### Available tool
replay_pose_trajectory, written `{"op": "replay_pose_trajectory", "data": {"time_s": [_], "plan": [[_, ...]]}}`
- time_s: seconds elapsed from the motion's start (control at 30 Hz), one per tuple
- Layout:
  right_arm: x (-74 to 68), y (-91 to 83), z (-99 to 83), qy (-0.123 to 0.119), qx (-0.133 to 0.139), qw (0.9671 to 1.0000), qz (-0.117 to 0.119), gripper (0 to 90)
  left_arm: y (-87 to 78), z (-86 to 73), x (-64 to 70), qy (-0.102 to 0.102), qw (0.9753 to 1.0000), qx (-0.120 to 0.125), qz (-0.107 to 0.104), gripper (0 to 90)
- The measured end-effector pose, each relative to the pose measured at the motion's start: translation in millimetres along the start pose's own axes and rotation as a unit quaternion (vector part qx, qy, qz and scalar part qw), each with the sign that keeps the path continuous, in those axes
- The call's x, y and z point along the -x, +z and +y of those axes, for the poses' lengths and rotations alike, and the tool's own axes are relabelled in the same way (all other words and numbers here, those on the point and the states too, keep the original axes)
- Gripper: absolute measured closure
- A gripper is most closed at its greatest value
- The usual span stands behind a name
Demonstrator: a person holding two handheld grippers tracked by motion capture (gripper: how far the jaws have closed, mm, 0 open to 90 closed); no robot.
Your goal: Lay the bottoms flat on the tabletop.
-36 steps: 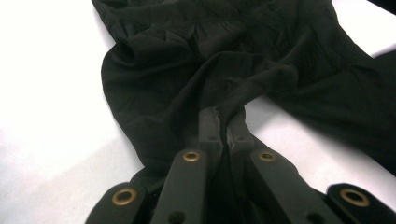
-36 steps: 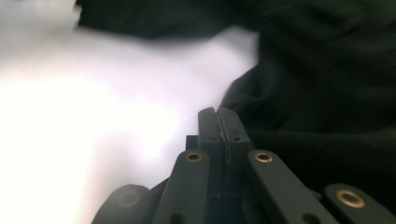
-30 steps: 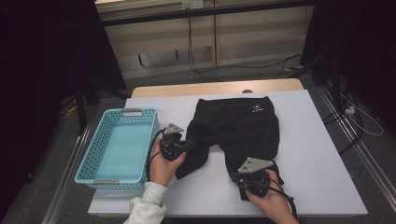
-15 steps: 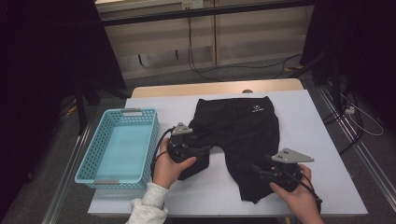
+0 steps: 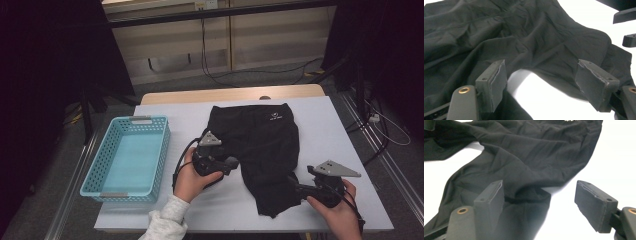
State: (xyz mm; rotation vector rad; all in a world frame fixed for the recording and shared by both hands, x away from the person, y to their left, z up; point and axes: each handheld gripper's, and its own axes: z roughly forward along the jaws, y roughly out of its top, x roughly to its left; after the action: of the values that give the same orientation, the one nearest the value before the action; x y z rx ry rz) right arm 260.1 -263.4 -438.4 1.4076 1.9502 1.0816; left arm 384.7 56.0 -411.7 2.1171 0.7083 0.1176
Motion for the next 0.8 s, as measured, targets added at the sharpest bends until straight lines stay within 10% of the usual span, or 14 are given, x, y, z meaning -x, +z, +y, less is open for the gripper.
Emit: {"op": "replay_pose_trajectory", "data": {"time_s": [0.8], "plan": [[5.5,-0.6,-7.2,0.008,-0.009,0.9999,-0.007,20.8,47.3,-18.1,31.9,0.031,0.9978,-0.05,-0.031,51.6]]}}
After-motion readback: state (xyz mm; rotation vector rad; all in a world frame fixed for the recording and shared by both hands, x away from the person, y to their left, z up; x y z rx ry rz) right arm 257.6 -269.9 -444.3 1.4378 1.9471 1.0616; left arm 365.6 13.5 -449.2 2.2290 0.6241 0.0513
